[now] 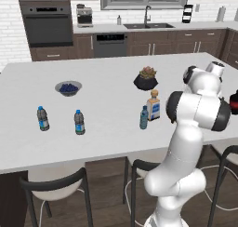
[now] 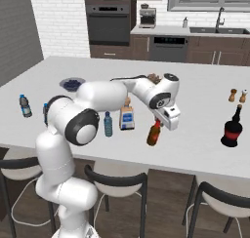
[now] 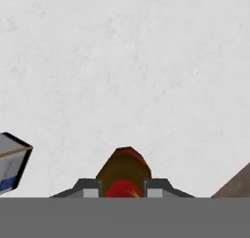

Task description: Move the plastic bottles in the middle to the plastics group, and the glass bottles in the middle to the glass group.

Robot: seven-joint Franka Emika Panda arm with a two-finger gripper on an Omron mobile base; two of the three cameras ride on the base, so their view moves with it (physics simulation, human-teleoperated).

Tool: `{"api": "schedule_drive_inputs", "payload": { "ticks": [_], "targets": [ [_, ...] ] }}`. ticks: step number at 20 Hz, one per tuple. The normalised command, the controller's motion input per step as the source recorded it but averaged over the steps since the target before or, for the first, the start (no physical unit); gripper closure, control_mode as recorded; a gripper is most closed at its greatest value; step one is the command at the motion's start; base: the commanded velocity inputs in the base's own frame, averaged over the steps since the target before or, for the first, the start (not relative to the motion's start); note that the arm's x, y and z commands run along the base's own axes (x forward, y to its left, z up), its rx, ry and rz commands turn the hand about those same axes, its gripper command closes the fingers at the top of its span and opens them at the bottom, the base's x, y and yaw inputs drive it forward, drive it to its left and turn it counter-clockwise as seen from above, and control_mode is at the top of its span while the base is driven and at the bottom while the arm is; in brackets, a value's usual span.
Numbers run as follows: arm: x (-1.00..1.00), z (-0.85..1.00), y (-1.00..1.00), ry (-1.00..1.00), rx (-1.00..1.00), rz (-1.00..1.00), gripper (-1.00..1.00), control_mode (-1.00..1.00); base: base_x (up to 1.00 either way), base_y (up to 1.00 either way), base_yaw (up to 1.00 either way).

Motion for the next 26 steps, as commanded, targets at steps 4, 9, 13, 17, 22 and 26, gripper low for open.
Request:
{"api": "schedule_drive_inputs", "payload": {
  "ticks": [4,9,13,17,22,26],
  "targets": [
    [0.06,0.09,-0.55,-0.01,-0.03,-0.05,1.00,-1.00,0.00,0.00,0.00],
    [0.00,0.00,-0.64,-0.04,-0.13,-0.06,1.00,-1.00,0.00,0.00,0.00],
    [0.00,-0.01,-0.69,-0.06,-0.12,-0.05,1.00,-1.00,0.00,0.00,0.00],
    [0.03,0.00,-0.64,-0.10,-0.06,-0.02,1.00,-1.00,0.00,0.00,0.00],
    [0.11,-0.02,-0.73,-0.04,0.00,-0.03,1.00,-1.00,0.00,0.00,0.00],
    [0.14,0.00,-0.63,0.00,0.00,-0.05,1.00,-1.00,0.00,0.00,0.00]
  ]
}}
